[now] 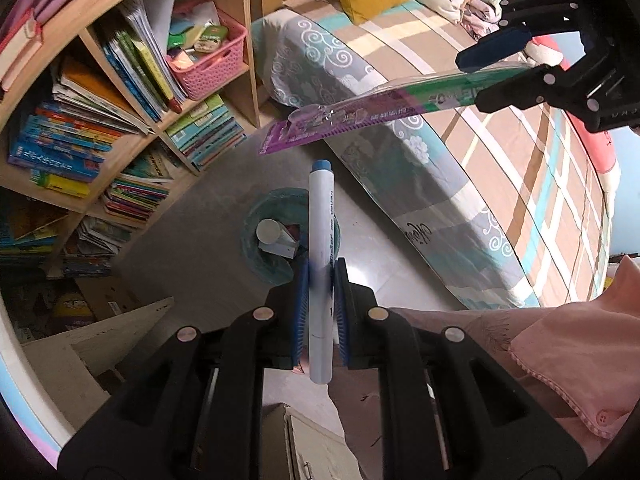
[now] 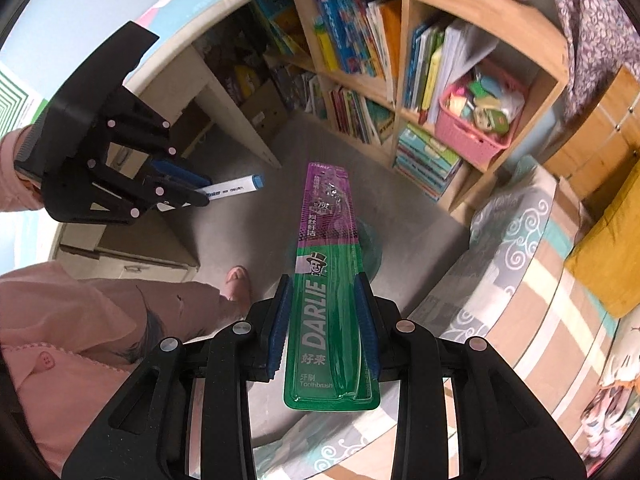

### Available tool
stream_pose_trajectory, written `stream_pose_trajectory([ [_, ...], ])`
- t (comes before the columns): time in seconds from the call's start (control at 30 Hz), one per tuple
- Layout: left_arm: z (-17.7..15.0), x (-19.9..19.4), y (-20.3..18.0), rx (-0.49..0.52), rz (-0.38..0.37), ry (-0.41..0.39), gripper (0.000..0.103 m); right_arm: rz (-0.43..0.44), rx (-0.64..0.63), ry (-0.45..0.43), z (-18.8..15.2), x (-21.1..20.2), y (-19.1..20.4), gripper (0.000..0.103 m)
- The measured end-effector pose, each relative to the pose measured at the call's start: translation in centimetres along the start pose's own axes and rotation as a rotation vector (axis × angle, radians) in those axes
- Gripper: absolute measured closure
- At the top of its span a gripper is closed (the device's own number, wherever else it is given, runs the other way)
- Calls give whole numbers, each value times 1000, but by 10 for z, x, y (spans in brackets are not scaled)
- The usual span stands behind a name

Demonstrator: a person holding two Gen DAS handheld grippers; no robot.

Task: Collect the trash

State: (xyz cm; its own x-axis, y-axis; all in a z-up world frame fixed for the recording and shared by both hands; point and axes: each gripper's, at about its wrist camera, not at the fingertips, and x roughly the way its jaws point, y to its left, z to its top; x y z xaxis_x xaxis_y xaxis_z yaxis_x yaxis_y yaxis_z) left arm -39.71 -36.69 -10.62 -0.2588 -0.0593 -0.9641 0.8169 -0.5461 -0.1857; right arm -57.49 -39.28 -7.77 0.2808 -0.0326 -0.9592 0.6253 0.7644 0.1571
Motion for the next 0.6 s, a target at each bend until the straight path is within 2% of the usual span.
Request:
stream_pose_trajectory([
  [0.27,14,20,0,11,-29,29,92,30,16,46,8,25,-9,70],
  [0.3,16,21,-1,15,-28,24,89,35,18,51,10,27,-10,69],
  [0.37,22,27,-3,28,-28,29,74,40,28,59,15,33,-13,65],
  [0.4,24,30,-4,30,-17,34,54,44,32,60,16,35,-15,46],
  [0.43,26,34,-3,28,8,37,43,45,47,59,20,38,-19,31],
  [0.6,28,34,8,14,4,38,43,38,68,34,28,35,-30,31],
])
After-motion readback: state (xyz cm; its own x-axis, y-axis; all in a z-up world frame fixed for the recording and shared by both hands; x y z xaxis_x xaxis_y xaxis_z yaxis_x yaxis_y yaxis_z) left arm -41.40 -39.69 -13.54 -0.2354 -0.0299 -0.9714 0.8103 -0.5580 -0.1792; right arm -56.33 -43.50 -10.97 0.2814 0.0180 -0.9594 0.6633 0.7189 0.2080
